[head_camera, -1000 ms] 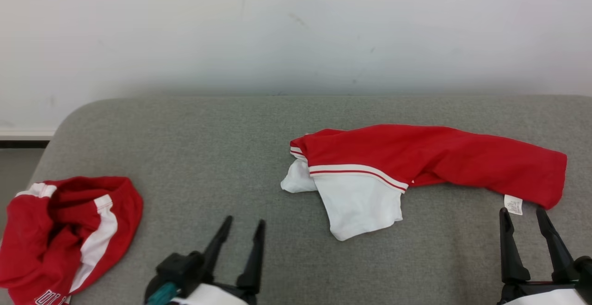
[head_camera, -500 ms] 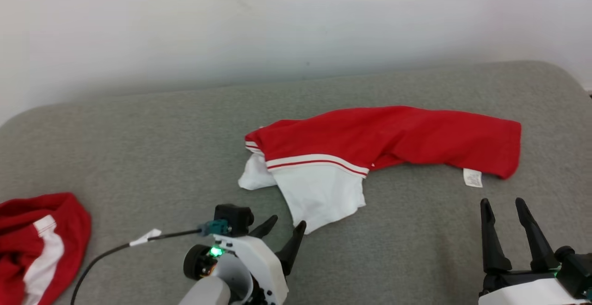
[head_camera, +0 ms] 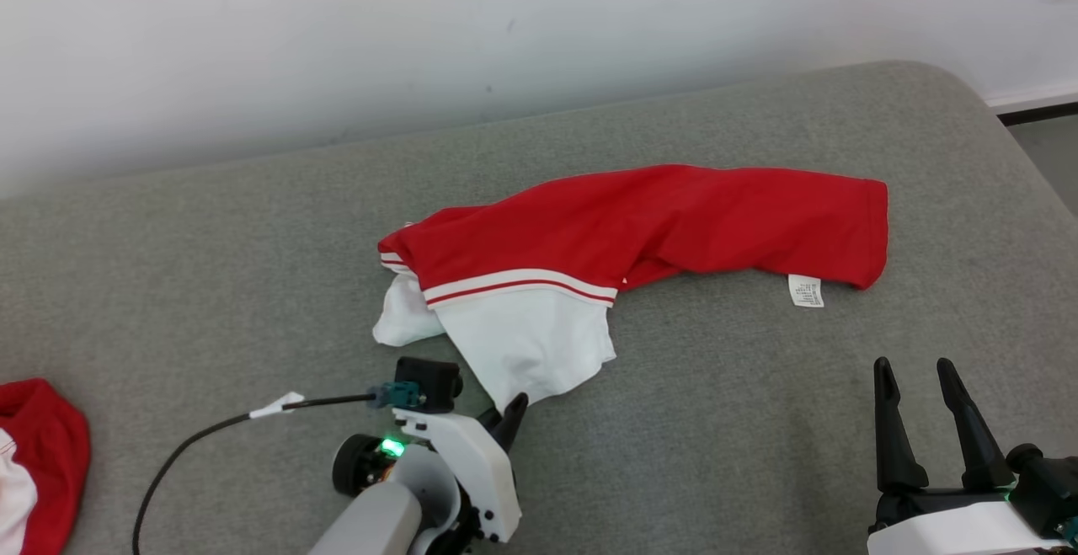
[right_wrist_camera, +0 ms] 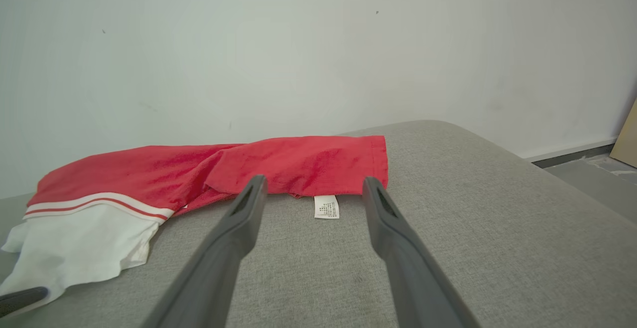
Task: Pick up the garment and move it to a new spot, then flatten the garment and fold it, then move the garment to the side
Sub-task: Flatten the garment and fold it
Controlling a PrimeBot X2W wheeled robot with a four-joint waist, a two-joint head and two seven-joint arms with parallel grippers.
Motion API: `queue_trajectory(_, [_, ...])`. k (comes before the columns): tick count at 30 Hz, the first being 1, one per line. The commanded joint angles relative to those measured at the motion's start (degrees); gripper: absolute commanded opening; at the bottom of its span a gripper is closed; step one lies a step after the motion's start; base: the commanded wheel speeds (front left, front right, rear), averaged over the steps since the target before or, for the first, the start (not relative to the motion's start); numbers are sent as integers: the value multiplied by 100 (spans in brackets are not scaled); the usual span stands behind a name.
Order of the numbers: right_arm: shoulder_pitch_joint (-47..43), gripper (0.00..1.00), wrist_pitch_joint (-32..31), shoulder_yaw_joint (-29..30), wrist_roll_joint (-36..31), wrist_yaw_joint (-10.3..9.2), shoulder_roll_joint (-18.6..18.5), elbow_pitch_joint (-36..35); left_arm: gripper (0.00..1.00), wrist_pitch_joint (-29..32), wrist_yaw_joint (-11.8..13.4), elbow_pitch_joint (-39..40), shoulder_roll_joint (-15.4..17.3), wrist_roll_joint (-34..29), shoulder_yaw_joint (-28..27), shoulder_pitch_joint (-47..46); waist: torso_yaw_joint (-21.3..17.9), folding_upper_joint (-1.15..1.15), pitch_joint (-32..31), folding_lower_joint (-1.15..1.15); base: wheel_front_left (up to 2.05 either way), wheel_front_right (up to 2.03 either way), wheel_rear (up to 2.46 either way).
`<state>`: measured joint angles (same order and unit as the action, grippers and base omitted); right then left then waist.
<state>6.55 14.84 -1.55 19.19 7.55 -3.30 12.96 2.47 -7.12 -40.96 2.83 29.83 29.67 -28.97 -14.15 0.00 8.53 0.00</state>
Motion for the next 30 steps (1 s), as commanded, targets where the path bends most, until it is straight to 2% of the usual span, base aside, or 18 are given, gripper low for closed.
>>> queue_trajectory(1, [9, 100, 32, 13, -44, -13, 14, 22, 0, -39, -35, 5, 26, 32, 33, -22, 40, 0, -27, 0, 0, 0, 0])
queue_trajectory(6, [-18, 100, 37, 40, -51, -13, 17, 71, 0, -199, -38, 466, 21, 166, 280, -30, 237, 0, -140, 0, 0, 0, 0])
queue_trajectory(12, [-113, 100, 36, 58, -78, -13, 15, 95, 0, -349, -15, 1738, 135, 249, 294, -38, 493, 0, -324, 0, 0, 0, 0])
queue_trajectory(17, [-180, 100, 37, 69, -80, -13, 12, 81, 0, -239, 298, 3026, 395, 352, -44, 77, 558, 0, -405, 0, 0, 0, 0])
queue_trajectory(21, [-177, 100, 38, 40, -51, -13, -5, 80, 0, 203, 464, 3632, 737, 572, -377, -85, 551, 0, -413, 0, 0, 0, 0])
queue_trajectory(25, [-85, 100, 37, -16, 3, -13, -33, 101, 0, 819, 421, 3362, 1034, 1092, -831, -501, 490, 0, -332, 0, 0, 0, 0])
queue_trajectory(27, [-12, 100, 37, -96, 22, -13, -26, 108, 0, 1030, 378, 2937, 1215, 1312, -1059, -796, 401, 0, -246, 0, 0, 0, 0])
queue_trajectory(30, [84, 100, 37, -155, 73, -13, -17, 134, 0, 1219, 306, 2139, 1598, 1237, -1203, -1252, 213, 0, -94, 0, 0, 0, 0])
